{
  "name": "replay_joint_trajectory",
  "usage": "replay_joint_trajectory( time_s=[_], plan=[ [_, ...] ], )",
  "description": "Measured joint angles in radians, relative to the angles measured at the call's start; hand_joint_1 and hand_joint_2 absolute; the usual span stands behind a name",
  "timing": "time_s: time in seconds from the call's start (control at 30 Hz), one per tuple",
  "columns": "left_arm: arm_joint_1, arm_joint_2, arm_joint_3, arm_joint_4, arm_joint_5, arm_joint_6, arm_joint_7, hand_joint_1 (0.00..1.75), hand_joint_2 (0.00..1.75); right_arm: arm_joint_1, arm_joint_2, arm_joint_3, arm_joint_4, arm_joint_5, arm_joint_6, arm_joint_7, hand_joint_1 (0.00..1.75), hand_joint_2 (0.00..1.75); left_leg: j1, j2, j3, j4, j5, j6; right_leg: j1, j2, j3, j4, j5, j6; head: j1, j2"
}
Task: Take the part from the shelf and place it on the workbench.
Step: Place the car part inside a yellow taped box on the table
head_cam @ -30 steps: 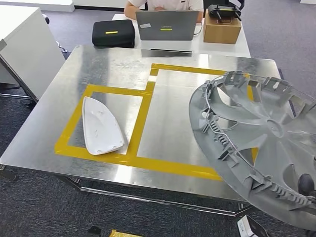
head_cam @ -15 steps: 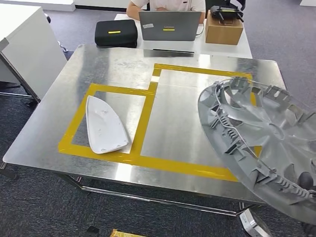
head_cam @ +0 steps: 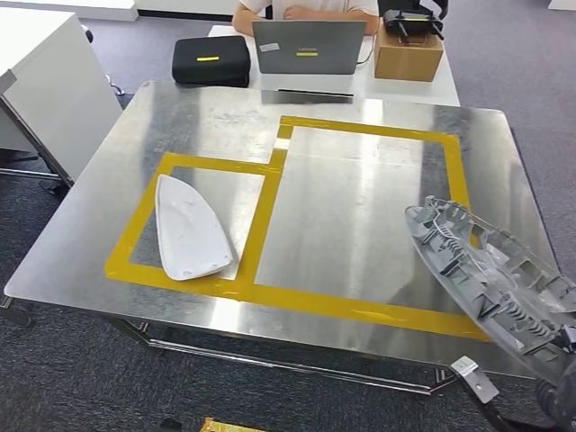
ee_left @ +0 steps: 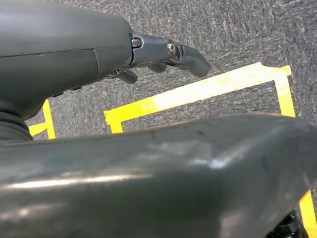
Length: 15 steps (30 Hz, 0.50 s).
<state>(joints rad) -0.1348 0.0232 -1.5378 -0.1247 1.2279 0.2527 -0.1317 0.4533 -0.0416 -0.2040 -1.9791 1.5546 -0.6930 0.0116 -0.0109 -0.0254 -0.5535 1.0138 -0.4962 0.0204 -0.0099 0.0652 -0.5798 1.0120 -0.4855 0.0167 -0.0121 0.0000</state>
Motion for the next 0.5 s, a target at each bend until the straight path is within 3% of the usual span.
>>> replay_joint_trajectory(
  time_s=[0.5],
  plan=[
    [0.002,0.006,-0.006,0.0,-0.029,-0.001,0.012,0.0,0.0,-0.065,-0.045,-0.121,0.053,0.009,0.0,-0.053,1.75,1.75,0.0,0.0,0.0,0.0,0.0,0.0,0.0,0.0,0.0,0.0,0.0,0.0,0.0,0.0]
  ],
)
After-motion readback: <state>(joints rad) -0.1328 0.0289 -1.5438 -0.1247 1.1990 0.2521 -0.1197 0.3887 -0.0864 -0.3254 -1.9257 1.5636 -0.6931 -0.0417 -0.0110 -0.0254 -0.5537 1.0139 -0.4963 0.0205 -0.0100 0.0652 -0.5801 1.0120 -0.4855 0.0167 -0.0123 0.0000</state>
